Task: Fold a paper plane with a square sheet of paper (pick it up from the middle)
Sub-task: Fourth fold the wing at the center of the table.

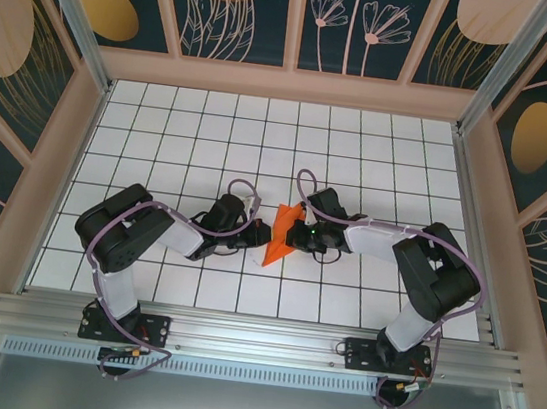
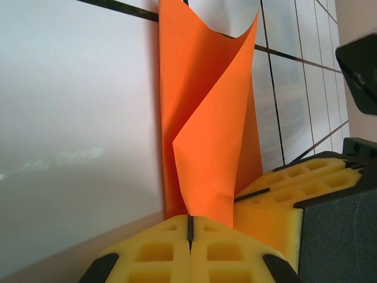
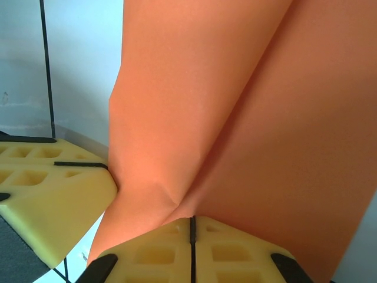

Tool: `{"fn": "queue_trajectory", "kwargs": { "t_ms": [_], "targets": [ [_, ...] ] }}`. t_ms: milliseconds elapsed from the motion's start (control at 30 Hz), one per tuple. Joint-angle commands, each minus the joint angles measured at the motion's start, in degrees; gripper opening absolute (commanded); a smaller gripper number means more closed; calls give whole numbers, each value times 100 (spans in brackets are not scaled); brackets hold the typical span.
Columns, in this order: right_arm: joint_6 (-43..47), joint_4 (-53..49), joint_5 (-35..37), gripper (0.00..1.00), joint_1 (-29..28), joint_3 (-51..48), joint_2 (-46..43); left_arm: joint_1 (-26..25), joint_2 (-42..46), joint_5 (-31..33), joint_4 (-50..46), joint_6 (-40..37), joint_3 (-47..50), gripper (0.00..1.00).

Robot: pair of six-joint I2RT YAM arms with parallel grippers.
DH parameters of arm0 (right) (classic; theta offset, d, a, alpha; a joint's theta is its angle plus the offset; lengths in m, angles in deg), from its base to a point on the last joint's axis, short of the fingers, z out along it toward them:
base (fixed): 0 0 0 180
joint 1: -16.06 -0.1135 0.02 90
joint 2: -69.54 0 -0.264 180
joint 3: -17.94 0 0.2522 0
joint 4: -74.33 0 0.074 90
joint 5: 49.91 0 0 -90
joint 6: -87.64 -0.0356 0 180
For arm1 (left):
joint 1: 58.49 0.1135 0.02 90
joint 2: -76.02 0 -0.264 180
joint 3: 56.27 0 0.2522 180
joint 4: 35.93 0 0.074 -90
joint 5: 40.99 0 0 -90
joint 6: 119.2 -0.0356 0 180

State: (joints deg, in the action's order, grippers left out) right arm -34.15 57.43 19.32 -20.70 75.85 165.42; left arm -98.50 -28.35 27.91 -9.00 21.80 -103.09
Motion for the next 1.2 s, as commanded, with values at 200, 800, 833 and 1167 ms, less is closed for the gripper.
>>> {"fn": "queue_trajectory", "kwargs": {
  "t_ms": [200, 800, 833, 1167],
  "targets": [
    [-473, 657, -734, 8, -41, -279, -601, 48, -271, 193, -192, -284, 137, 0],
    [-879, 1459, -779, 5, -220, -468, 234, 46, -305, 419, -465, -298, 98, 0],
    [-876, 1464, -775, 4, -218, -468, 273, 46, -316, 423, -474, -299, 100, 0],
    [-981, 1507, -672, 9, -225, -848, -417, 48, -267, 531, -706, -421, -27, 0]
  ]
}}
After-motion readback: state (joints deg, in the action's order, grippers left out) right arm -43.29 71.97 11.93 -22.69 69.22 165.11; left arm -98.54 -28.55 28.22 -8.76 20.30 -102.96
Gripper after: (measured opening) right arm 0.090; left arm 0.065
